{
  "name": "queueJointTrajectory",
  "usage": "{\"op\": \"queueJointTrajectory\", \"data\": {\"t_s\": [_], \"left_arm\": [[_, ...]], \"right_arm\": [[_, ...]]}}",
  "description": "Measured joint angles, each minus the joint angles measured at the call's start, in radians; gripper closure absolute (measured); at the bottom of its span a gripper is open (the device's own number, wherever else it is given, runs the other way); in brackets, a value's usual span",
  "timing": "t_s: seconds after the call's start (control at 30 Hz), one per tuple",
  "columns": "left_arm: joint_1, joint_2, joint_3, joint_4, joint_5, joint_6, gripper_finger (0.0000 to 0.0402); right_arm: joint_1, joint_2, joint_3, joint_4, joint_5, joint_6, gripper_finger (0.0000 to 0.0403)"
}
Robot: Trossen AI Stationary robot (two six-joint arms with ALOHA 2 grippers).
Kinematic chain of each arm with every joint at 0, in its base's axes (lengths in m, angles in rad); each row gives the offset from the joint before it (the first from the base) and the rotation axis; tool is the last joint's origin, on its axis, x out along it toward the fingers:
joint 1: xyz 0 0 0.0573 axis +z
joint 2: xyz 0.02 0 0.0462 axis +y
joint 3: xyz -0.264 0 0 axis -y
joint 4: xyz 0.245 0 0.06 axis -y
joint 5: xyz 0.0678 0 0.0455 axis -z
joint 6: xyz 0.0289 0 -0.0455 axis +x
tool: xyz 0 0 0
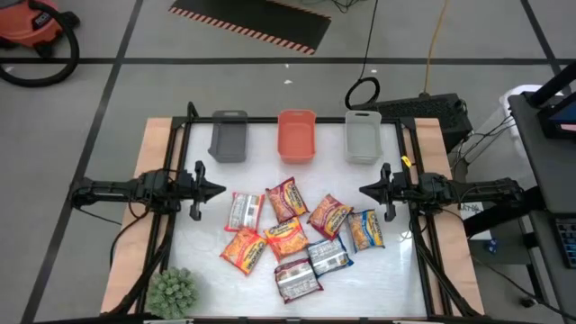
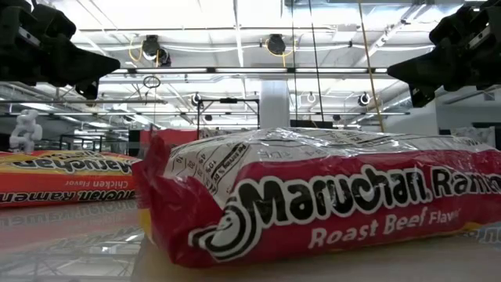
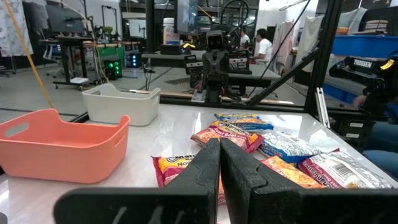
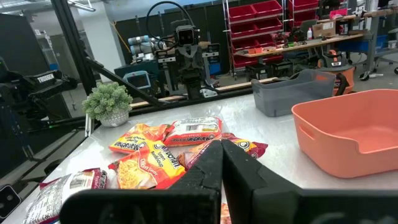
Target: Sort Maruchan noodles
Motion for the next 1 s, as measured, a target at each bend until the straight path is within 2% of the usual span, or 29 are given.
{"op": "queueJointTrajectory", "data": {"t_s": [0.83,1.0], "left_arm": [[0.000,0.000,0.000,0.000,-0.001,0.000,0.0382],[0.000,0.000,0.000,0.000,-0.002,0.000,0.0382]], "right_arm": [[0.000,0.000,0.000,0.000,0.000,-0.001,0.0403],[0.000,0.000,0.000,0.004,0.000,-0.141,0.0403]]}}
